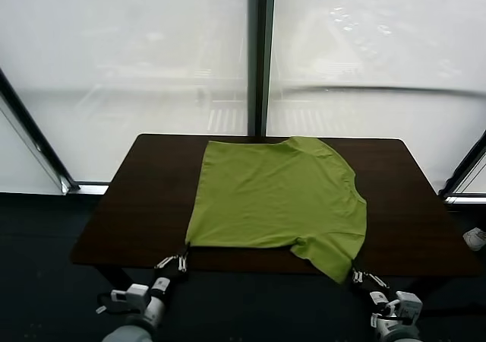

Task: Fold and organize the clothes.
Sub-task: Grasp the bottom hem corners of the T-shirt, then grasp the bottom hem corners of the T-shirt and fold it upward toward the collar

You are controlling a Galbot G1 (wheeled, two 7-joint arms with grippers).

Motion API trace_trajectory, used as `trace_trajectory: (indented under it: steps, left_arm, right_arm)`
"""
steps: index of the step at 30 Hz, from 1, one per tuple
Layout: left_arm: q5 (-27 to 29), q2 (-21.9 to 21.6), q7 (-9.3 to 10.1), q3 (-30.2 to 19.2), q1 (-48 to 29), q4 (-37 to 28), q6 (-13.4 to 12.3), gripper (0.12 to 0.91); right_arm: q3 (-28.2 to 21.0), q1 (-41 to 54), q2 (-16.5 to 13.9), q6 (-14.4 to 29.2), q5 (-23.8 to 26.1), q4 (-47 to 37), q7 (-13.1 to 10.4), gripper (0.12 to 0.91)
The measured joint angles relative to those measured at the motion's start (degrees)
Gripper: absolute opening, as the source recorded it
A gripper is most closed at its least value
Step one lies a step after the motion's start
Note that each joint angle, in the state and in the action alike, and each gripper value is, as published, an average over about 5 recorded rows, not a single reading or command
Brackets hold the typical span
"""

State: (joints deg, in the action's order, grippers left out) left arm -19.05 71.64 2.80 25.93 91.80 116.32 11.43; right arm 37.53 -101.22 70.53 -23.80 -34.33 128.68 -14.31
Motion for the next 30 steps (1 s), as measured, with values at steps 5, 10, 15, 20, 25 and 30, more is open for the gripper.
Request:
trace_trajectory:
  steps: [5,10,15,20,25,30]
  left_arm:
    - [-0.1,-0.6,0.07,1.3,2.9,2.2,-0.2,0.149]
    - [-0.4,-0.6,0.24,1.8,4.4,4.3,-0.3,0.149]
    - [-0.7,0.4,0.92,1.7,2.5,4.9,0.7,0.149]
    - [-1.1,1.2,1.44,0.7,-1.7,4.0,2.1,0.149]
    - [-1.5,0.9,1.75,-0.7,-6.9,1.9,2.9,0.149]
    - [-2.2,0.3,1.84,-2.2,-12.4,-1.4,3.0,0.149]
  right_arm:
    - [0.6,-3.7,-0.9,-0.1,-0.5,3.0,-0.1,0.139]
    - [0.8,-4.5,-1.7,0.3,-1.0,3.8,0.1,0.139]
    - [1.2,-1.6,-3.3,2.2,-3.3,2.9,1.0,0.139]
    - [0.4,4.3,-5.8,3.3,-4.9,0.1,1.2,0.139]
    - [-1.0,11.8,-7.6,4.2,-4.9,-3.7,1.1,0.139]
    - [-2.1,18.8,-8.3,5.7,-4.7,-8.3,1.8,0.139]
